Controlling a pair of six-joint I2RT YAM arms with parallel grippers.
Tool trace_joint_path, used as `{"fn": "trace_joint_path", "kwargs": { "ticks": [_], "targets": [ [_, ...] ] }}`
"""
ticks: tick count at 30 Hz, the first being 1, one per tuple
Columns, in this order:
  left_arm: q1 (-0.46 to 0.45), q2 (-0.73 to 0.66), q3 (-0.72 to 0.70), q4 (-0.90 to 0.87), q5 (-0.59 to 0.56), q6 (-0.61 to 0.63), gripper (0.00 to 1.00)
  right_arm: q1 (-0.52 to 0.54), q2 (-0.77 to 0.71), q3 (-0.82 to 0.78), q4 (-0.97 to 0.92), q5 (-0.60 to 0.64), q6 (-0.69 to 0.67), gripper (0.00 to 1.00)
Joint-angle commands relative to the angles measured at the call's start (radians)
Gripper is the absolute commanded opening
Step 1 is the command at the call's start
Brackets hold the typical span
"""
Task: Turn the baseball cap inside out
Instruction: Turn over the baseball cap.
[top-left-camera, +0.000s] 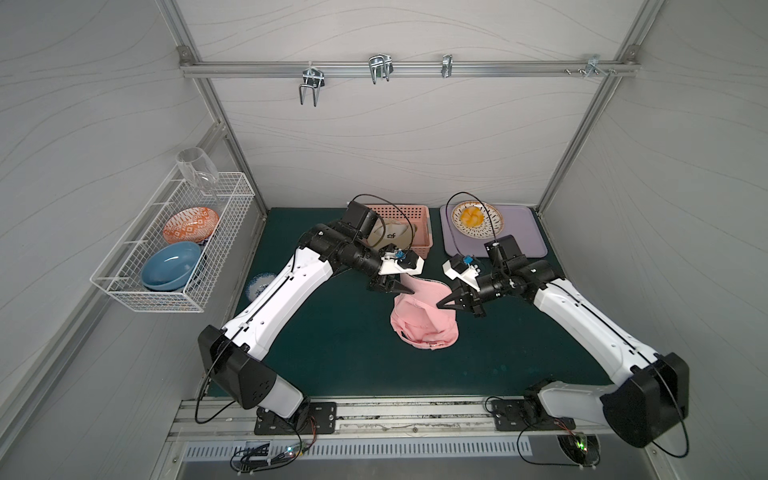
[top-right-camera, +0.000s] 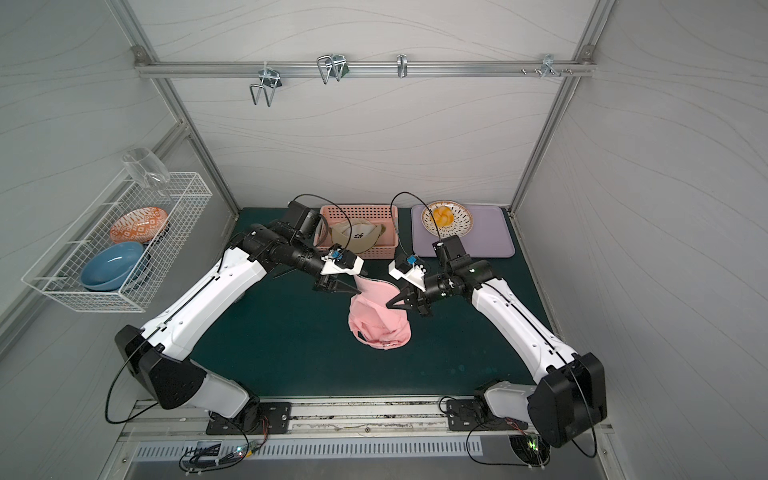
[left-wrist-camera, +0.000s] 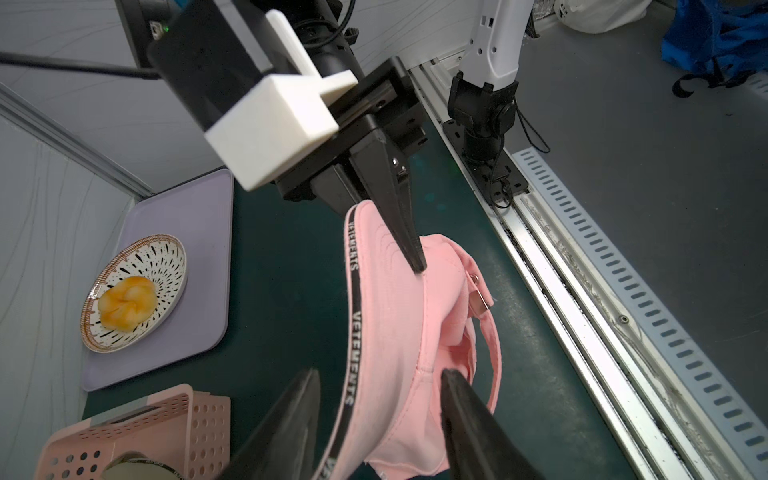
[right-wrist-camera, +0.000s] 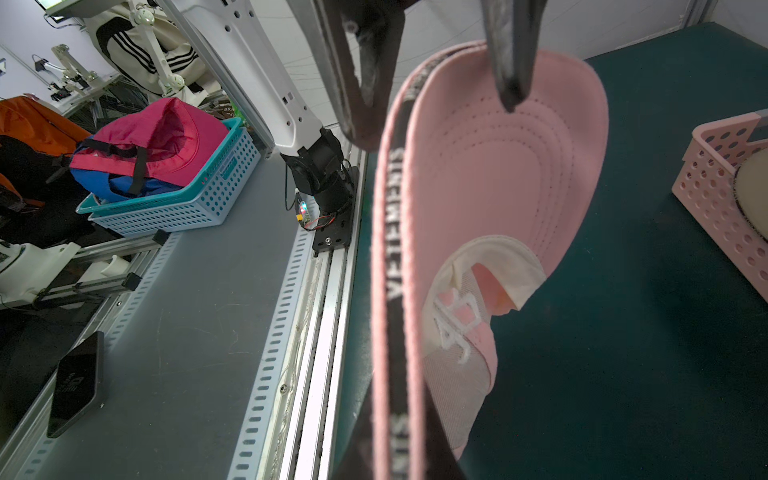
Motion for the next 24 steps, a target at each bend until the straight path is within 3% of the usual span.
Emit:
{"fn": "trace_joint_path", "kwargs": {
  "ticks": [1,6,8,11,15,17,20,22,24],
  "targets": [
    [-0.013,0.025,0.035,-0.025,0.04,-0.029,0.4,0.001,-0.026,-0.003,0.051,0.006,0.023,0.0],
    [-0.015,0.042,0.033,0.003,0.008,-0.075,0.16,0.002,-0.069,-0.043,0.115,0.048,0.05,0.0],
    [-0.014,0.046,0.029,0.014,-0.002,-0.095,0.0,0.002,-0.088,-0.056,0.138,0.081,0.065,0.0],
    [-0.015,0.043,0.023,0.022,-0.009,-0.109,0.0,0.0,-0.1,-0.068,0.157,0.103,0.075,0.0],
    [-0.02,0.043,0.001,0.05,-0.029,-0.112,0.37,0.0,-0.088,-0.052,0.129,0.082,0.057,0.0],
    [-0.022,0.049,0.0,0.05,-0.028,-0.112,0.45,0.001,-0.077,-0.036,0.104,0.069,0.044,0.0],
    [-0.023,0.06,0.008,0.045,-0.028,-0.112,0.43,0.004,-0.065,-0.027,0.089,0.068,0.036,0.0],
    [-0.024,0.065,0.014,0.038,-0.029,-0.111,0.3,0.006,-0.066,-0.031,0.098,0.083,0.044,0.0],
    [-0.025,0.069,0.016,0.032,-0.029,-0.111,0.29,0.006,-0.066,-0.035,0.103,0.086,0.044,0.0]
  ]
}}
